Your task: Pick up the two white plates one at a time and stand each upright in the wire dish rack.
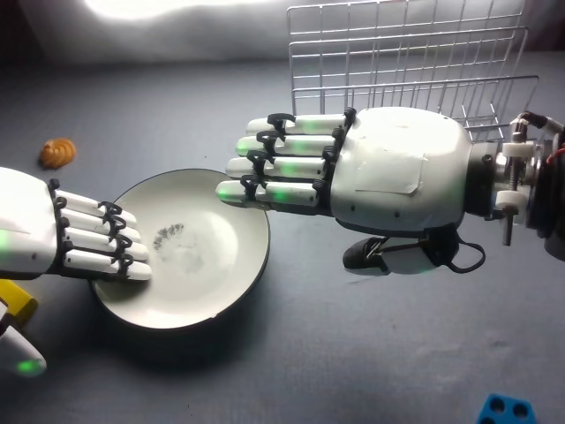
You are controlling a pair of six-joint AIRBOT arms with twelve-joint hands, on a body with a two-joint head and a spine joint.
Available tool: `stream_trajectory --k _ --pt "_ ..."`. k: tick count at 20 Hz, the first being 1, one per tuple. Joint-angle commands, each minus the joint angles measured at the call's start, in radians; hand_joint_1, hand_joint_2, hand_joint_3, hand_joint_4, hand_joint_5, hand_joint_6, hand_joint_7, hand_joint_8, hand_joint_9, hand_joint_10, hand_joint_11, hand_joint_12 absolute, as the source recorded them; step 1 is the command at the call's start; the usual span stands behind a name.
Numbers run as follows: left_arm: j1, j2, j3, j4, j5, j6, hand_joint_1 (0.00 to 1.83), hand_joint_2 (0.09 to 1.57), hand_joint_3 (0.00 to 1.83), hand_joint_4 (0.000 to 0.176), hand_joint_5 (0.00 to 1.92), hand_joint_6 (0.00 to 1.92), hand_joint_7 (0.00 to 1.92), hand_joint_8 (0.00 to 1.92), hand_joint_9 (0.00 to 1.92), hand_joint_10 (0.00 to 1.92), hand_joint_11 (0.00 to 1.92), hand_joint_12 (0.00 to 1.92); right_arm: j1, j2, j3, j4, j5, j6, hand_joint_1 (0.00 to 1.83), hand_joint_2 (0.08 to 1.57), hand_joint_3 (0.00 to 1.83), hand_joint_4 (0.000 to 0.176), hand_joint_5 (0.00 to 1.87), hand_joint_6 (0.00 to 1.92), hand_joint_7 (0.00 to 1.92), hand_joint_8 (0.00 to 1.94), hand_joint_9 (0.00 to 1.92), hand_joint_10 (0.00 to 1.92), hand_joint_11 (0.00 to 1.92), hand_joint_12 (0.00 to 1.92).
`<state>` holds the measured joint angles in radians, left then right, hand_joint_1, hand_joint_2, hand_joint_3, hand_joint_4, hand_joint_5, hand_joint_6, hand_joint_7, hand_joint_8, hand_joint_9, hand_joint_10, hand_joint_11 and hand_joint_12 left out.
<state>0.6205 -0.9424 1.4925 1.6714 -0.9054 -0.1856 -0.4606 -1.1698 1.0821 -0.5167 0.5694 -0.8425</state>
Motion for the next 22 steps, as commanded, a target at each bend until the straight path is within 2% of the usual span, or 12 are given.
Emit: stream_trajectory --k 1,4,6,8,15,22 --pt "0.011 -0.010 -0.023 -0.020 -0.025 -0.003 0.00 1.09 0.00 0.000 0.00 0.00 0.00 0.00 0.00 0.00 0.00 0.00 0.006 0.003 -0.003 0.022 0.118 0.001 1.09 1.07 0.01 0.000 0.00 0.00 0.00 0.00 0.00 0.00 0.00 0.00" --pt "0.031 -0.016 -0.082 -0.065 -0.012 0.008 0.00 1.08 0.00 0.000 0.00 0.00 0.00 0.00 0.00 0.00 0.00 0.00 0.006 0.003 -0.001 0.022 0.118 -0.002 1.09 1.06 0.00 0.000 0.00 0.00 0.00 0.00 0.00 0.00 0.00 0.00" --pt "0.020 -0.029 -0.107 -0.074 -0.001 0.015 0.00 1.09 0.00 0.000 0.00 0.00 0.00 0.00 0.00 0.00 0.00 0.00 0.006 0.003 0.000 0.022 0.118 -0.006 1.15 1.06 0.00 0.000 0.00 0.00 0.00 0.00 0.00 0.00 0.00 0.00" --pt "0.005 -0.042 -0.125 -0.074 0.007 0.018 0.00 1.09 0.00 0.000 0.00 0.00 0.00 0.00 0.00 0.00 0.00 0.00 0.007 0.002 0.002 0.022 0.118 -0.006 1.12 1.06 0.00 0.000 0.00 0.00 0.00 0.00 0.00 0.00 0.00 0.00" --pt "-0.011 -0.071 -0.119 -0.075 0.018 0.025 0.00 1.09 0.00 0.000 0.00 0.00 0.00 0.00 0.00 0.00 0.00 0.00 0.007 -0.007 0.017 0.022 0.115 -0.015 1.09 1.06 0.00 0.000 0.00 0.00 0.00 0.00 0.00 0.00 0.00 0.00" --pt "-0.036 -0.079 -0.124 -0.106 0.018 0.025 0.00 1.09 0.00 0.000 0.00 0.00 0.00 0.00 0.00 0.00 0.00 0.00 0.004 -0.076 0.104 0.022 0.076 -0.026 1.17 1.06 0.00 0.000 0.04 0.01 0.00 0.00 0.00 0.00 0.04 0.03"
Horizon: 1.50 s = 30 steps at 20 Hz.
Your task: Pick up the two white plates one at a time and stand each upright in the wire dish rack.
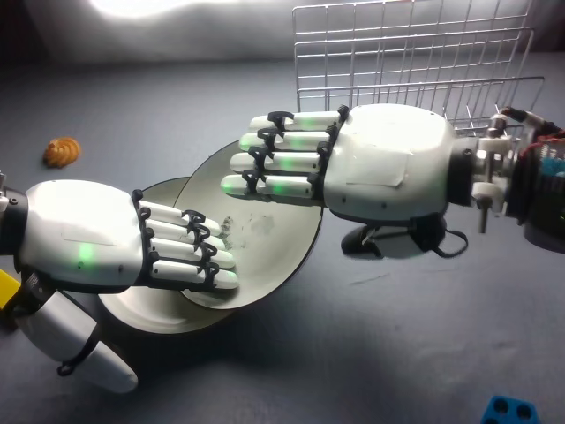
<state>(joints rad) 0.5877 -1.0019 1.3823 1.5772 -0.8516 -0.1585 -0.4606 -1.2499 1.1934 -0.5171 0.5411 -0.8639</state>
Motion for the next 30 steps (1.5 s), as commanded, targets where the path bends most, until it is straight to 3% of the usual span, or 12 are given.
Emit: stream_trajectory --k 1,6,8,11,16,17,18,21,22,24,27,30 --pt "-0.005 -0.020 -0.014 -0.012 -0.036 -0.002 0.00 1.09 0.00 0.000 0.00 0.00 0.00 0.00 0.00 0.00 0.00 0.00 0.005 -0.009 0.010 0.023 0.101 -0.004 1.16 1.07 0.00 0.000 0.05 0.00 0.00 0.00 0.00 0.00 0.01 0.16" --pt "-0.013 -0.022 -0.010 -0.021 -0.036 -0.002 0.00 1.09 0.00 0.000 0.00 0.00 0.00 0.00 0.00 0.00 0.00 0.00 0.006 -0.092 0.097 0.023 0.082 -0.007 1.13 1.09 0.00 0.000 0.15 0.01 0.10 0.01 0.07 0.02 0.00 0.47" --pt "-0.013 -0.023 -0.007 -0.021 -0.036 -0.002 0.00 1.09 0.00 0.000 0.00 0.00 0.00 0.00 0.00 0.00 0.00 0.00 0.007 -0.110 0.111 0.023 0.080 -0.008 1.18 1.06 0.00 0.000 0.32 0.03 0.30 0.03 0.27 0.06 0.00 0.97" --pt "-0.012 -0.023 -0.001 -0.022 -0.037 -0.002 0.00 1.10 0.00 0.000 0.00 0.00 0.00 0.00 0.00 0.00 0.00 0.00 0.004 -0.128 0.122 0.023 0.078 -0.017 1.17 1.06 0.00 0.000 0.53 0.03 0.57 0.02 0.52 0.08 0.09 1.26" --pt "-0.010 -0.024 0.009 -0.037 -0.038 -0.002 0.00 1.09 0.00 0.000 0.00 0.00 0.00 0.00 0.00 0.00 0.00 0.00 0.005 -0.138 0.122 0.023 0.079 -0.024 1.23 1.11 0.01 0.000 0.79 0.07 0.81 0.04 0.77 0.11 0.34 1.28" --pt "-0.010 -0.024 0.011 -0.041 -0.038 -0.002 0.00 1.09 0.00 0.000 0.00 0.00 0.00 0.00 0.00 0.00 0.00 0.00 0.005 -0.138 0.122 0.023 0.079 -0.024 1.16 1.15 0.00 0.000 0.86 0.91 0.91 0.04 0.84 0.12 0.46 1.20" --pt "-0.010 -0.024 0.013 -0.042 -0.039 -0.002 0.00 1.09 0.00 0.000 0.00 0.00 0.00 0.00 0.00 0.00 0.00 0.00 0.005 -0.138 0.122 0.023 0.079 -0.024 1.19 1.14 0.02 0.000 0.88 1.12 0.93 0.82 0.94 0.15 0.56 1.19" --pt "-0.006 -0.025 0.016 -0.043 -0.039 -0.002 0.00 1.09 0.00 0.000 0.00 0.00 0.00 0.00 0.00 0.00 0.00 0.00 0.004 -0.138 0.122 0.023 0.083 -0.023 1.20 1.16 0.01 0.013 0.86 1.19 0.93 1.01 0.99 0.17 0.62 1.21" --pt "-0.005 -0.025 0.017 -0.043 -0.039 -0.002 0.00 1.09 0.00 0.000 0.00 0.00 0.00 0.00 0.00 0.00 0.00 0.00 0.003 -0.138 0.121 0.023 0.085 -0.023 1.35 1.08 0.00 0.000 0.99 0.99 1.04 0.84 1.03 0.79 0.80 1.13" --pt "-0.008 -0.021 0.016 -0.043 -0.040 -0.002 0.00 1.09 0.00 0.000 0.00 0.00 0.00 0.00 0.00 0.00 0.00 0.00 0.001 -0.137 0.120 0.023 0.087 -0.023 1.38 1.07 0.00 0.000 1.01 0.96 1.08 0.76 1.03 0.93 0.86 1.08" --pt "-0.023 -0.002 0.011 -0.046 -0.046 -0.004 0.00 1.09 0.00 0.000 0.00 0.00 0.00 0.00 0.00 0.00 0.00 0.00 0.001 -0.137 0.118 0.023 0.094 -0.023 1.39 1.05 0.00 0.000 1.03 0.94 1.11 0.68 1.07 0.92 0.92 1.03" --pt "-0.040 0.040 -0.002 -0.095 -0.054 -0.004 0.00 1.08 0.00 0.000 0.00 0.00 0.00 0.00 0.00 0.00 0.00 0.00 0.001 -0.136 0.114 0.023 0.096 -0.023 1.39 1.06 0.00 0.000 1.00 0.96 1.05 0.80 1.10 0.89 0.91 1.06"
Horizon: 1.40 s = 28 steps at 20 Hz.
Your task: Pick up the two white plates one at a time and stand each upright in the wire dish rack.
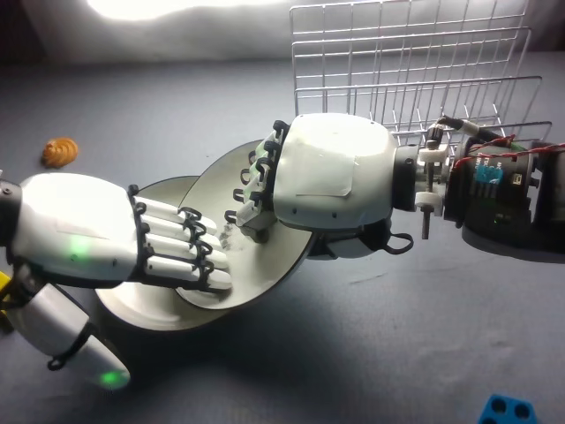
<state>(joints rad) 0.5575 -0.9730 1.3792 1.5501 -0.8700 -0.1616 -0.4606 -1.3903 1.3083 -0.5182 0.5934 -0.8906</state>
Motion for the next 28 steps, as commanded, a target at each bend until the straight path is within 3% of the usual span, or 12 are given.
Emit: stream_trajectory --k 1,5,9,15,22,25,28 --pt "-0.020 0.031 -0.008 -0.070 -0.036 -0.002 0.00 1.08 0.00 0.000 0.00 0.00 0.00 0.00 0.00 0.00 0.00 0.00 0.001 0.005 -0.002 0.024 0.045 0.003 1.39 1.06 0.00 0.000 1.00 0.96 1.05 0.80 1.10 0.90 0.91 1.06" --pt "-0.054 0.104 -0.038 -0.070 -0.039 -0.015 0.00 1.08 0.00 0.000 0.00 0.00 0.00 0.00 0.00 0.00 0.00 0.00 0.001 0.008 -0.010 0.024 0.052 0.003 1.38 1.11 0.00 0.000 0.86 1.06 0.99 0.93 1.02 1.09 0.85 1.17" --pt "-0.080 0.177 -0.054 -0.070 -0.039 -0.115 0.00 1.08 0.00 0.000 0.00 0.00 0.00 0.00 0.00 0.00 0.00 0.00 0.006 0.020 -0.033 0.024 0.060 0.003 1.38 1.10 0.00 0.000 0.87 1.06 0.99 0.94 1.03 1.06 0.86 1.13" --pt "-0.090 0.283 -0.083 -0.074 -0.060 -0.140 0.00 1.09 0.00 0.000 0.00 0.00 0.00 0.00 0.00 0.00 0.00 0.00 0.037 0.054 -0.100 0.046 0.066 0.003 1.38 1.10 0.00 0.000 0.91 1.08 0.96 1.00 1.01 1.02 0.89 1.14" --pt "-0.090 0.284 -0.035 -0.145 -0.067 -0.070 0.00 1.09 0.00 0.000 0.00 0.00 0.00 0.00 0.00 0.00 0.00 0.00 0.102 0.116 -0.205 0.112 0.066 0.020 1.38 1.10 0.00 0.000 0.99 1.01 0.97 0.95 0.97 1.04 0.89 1.14" --pt "-0.089 0.272 -0.017 -0.139 -0.051 -0.071 0.00 1.08 0.00 0.000 0.00 0.00 0.00 0.00 0.00 0.00 0.00 0.00 0.136 0.146 -0.257 0.138 0.066 0.038 1.37 1.12 0.00 0.000 0.94 1.10 0.92 1.02 0.91 1.14 0.83 1.17" --pt "-0.093 0.266 -0.012 -0.140 -0.049 -0.071 0.00 1.08 0.00 0.000 0.00 0.00 0.00 0.00 0.00 0.00 0.00 0.00 0.172 0.183 -0.309 0.152 0.065 0.083 1.37 1.12 0.00 0.000 0.95 1.08 0.93 1.00 0.93 1.12 0.85 1.17"
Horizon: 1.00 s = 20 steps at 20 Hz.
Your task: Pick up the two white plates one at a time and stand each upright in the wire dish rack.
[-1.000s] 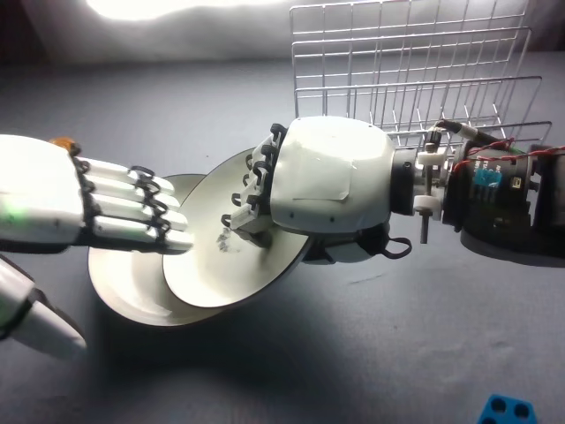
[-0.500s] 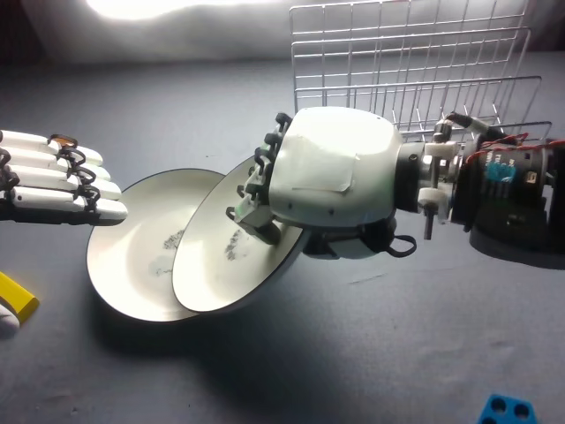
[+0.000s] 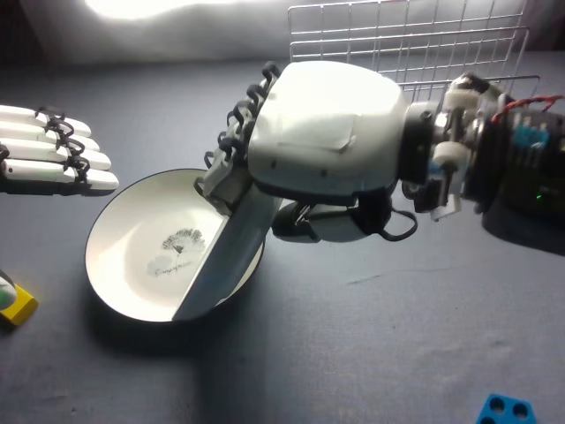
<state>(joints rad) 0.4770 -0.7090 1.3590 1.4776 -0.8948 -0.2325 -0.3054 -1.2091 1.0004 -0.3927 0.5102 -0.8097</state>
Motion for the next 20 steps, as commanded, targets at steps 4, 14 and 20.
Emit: stream_trajectory --k 4,14,20 --pt "-0.014 -0.007 0.008 -0.054 0.046 0.038 0.00 1.08 0.00 0.000 0.01 0.00 0.00 0.00 0.00 0.00 0.00 0.00 0.062 0.049 -0.041 0.027 0.136 0.121 1.37 1.13 0.00 0.000 0.92 1.12 0.92 1.01 0.91 1.14 0.82 1.17" --pt "-0.033 -0.009 -0.015 -0.053 0.067 0.078 0.00 1.07 0.00 0.000 0.00 0.00 0.00 0.00 0.00 0.00 0.00 0.00 0.212 0.171 -0.060 0.144 -0.023 0.475 1.37 1.12 0.00 0.000 0.92 1.12 0.94 0.99 0.90 1.15 0.83 1.17" --pt "-0.024 -0.013 -0.026 -0.054 0.088 0.078 0.00 1.08 0.00 0.000 0.00 0.00 0.00 0.00 0.00 0.00 0.00 0.00 0.274 0.216 -0.057 0.306 -0.084 0.517 1.37 1.12 0.00 0.000 0.96 1.07 0.94 0.99 0.92 1.10 0.85 1.16"
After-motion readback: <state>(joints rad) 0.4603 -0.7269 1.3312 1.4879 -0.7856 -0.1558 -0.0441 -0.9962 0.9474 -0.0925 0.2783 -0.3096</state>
